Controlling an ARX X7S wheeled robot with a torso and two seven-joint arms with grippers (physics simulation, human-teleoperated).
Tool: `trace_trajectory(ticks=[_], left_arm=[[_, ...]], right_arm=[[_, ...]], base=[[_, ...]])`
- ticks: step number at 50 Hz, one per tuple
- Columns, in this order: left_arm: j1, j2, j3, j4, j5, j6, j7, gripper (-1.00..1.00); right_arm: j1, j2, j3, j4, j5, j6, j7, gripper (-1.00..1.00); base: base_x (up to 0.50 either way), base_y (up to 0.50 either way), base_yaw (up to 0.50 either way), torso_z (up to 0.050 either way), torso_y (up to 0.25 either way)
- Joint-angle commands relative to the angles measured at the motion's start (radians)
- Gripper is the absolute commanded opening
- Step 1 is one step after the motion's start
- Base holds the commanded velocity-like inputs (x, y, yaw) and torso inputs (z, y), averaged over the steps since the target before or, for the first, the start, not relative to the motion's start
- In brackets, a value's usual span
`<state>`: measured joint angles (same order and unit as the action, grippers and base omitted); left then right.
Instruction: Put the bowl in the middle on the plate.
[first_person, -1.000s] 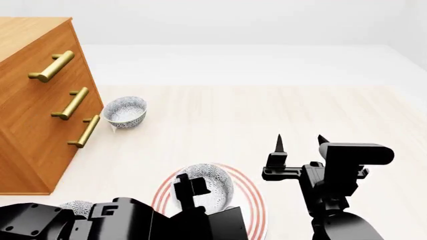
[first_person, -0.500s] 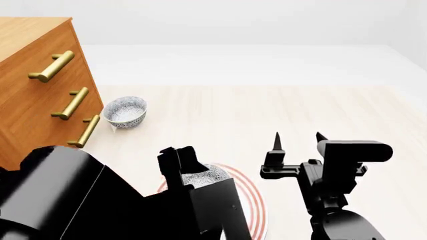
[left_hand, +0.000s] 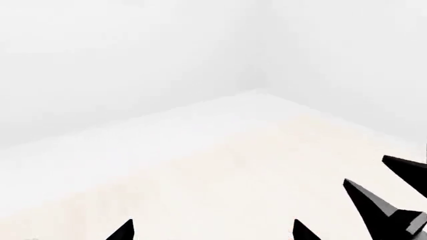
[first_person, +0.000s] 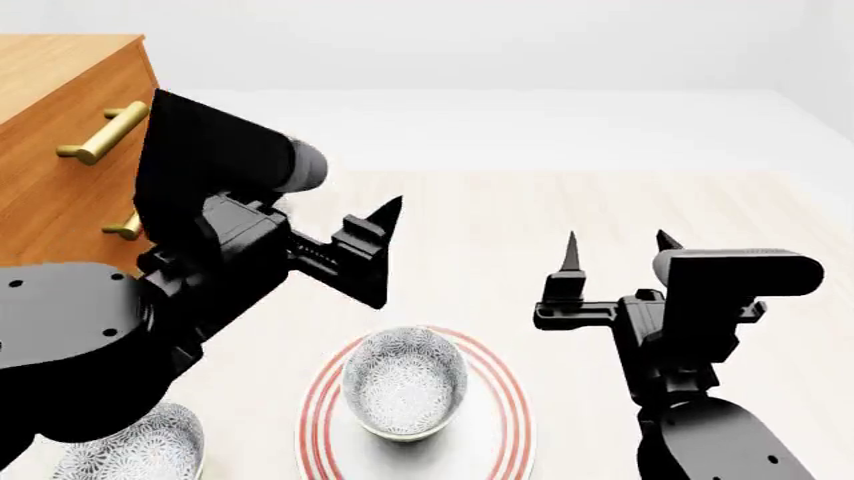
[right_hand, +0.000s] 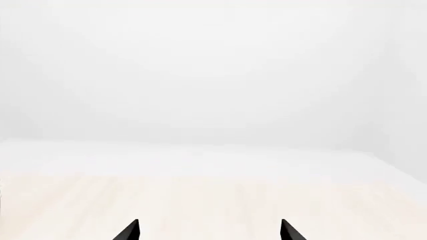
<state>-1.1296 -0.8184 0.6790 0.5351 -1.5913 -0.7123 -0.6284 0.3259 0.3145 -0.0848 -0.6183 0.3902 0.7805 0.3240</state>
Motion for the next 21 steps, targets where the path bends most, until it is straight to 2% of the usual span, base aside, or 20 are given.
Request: trace_trajectory(ticks=[1,8,21], left_arm=[[0.174,-0.047,-0.104,-0.013,0.112,0.210,-0.006,1.00],[0.175,-0.023,-0.096,-0.017,0.145,0.218,-0.024,1.00],[0.168,0.011,-0.103,0.057,0.268,0.252,-0.130,1.00]], right_arm=[[0.036,0.033,-0.003,-0.066,-0.016,0.030,0.025,1.00],[0.045,0.051,-0.002,-0.155,-0.018,0.014,0.026,1.00],[0.116,0.085,-0.016,-0.283,0.006,0.052,0.018,1.00]], base=[[0.00,0.00,0.00,0.000,0.000],[0.00,0.00,0.00,0.000,0.000],[0.00,0.00,0.00,0.000,0.000]])
